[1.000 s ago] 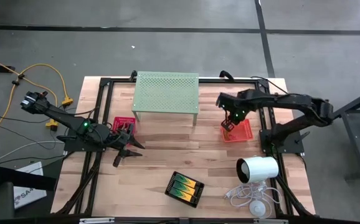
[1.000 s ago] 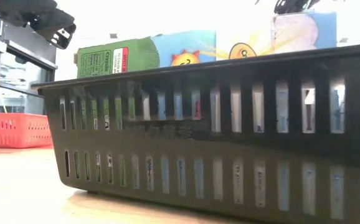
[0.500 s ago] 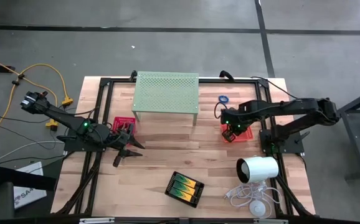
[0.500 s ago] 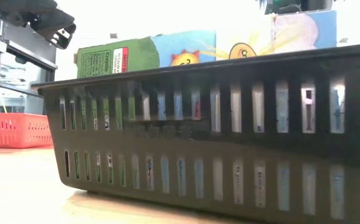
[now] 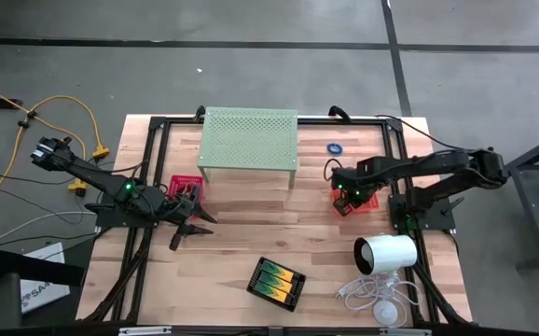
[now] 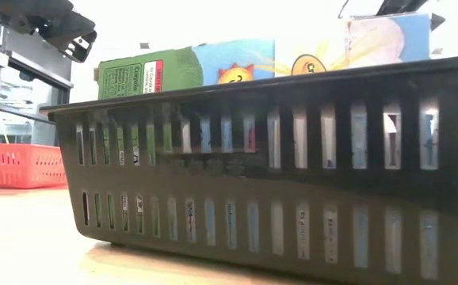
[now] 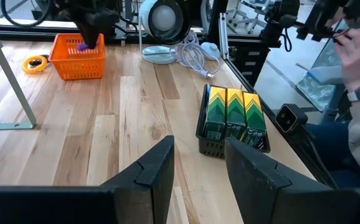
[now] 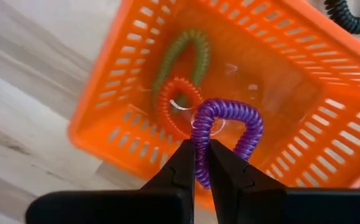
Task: Pick & Place Office Desk Supplies
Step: Put the violet spring keychain into the orange bin
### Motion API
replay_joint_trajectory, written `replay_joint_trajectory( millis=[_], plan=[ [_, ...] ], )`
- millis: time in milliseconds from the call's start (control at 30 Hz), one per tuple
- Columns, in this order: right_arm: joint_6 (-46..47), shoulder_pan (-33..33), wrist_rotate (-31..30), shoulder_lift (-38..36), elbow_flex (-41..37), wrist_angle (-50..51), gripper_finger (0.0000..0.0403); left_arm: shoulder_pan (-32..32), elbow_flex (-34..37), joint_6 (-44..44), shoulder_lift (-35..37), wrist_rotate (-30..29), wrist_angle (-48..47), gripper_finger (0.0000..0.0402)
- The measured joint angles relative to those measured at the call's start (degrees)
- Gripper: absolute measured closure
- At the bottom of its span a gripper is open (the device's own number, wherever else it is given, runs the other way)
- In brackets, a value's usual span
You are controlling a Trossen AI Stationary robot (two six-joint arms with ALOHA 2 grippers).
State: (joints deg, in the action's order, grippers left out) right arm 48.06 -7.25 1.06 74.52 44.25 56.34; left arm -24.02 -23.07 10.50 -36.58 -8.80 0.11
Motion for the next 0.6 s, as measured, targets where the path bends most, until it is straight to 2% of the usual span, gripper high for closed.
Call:
replay_joint_trajectory(
  millis=[600],
  plan=[
    [-0.08,-0.04,-2.64,0.00,-2.04,-1.82,0.0385,0.00,0.00,0.00,0.00,0.09,0.01,0.0266]
  ],
)
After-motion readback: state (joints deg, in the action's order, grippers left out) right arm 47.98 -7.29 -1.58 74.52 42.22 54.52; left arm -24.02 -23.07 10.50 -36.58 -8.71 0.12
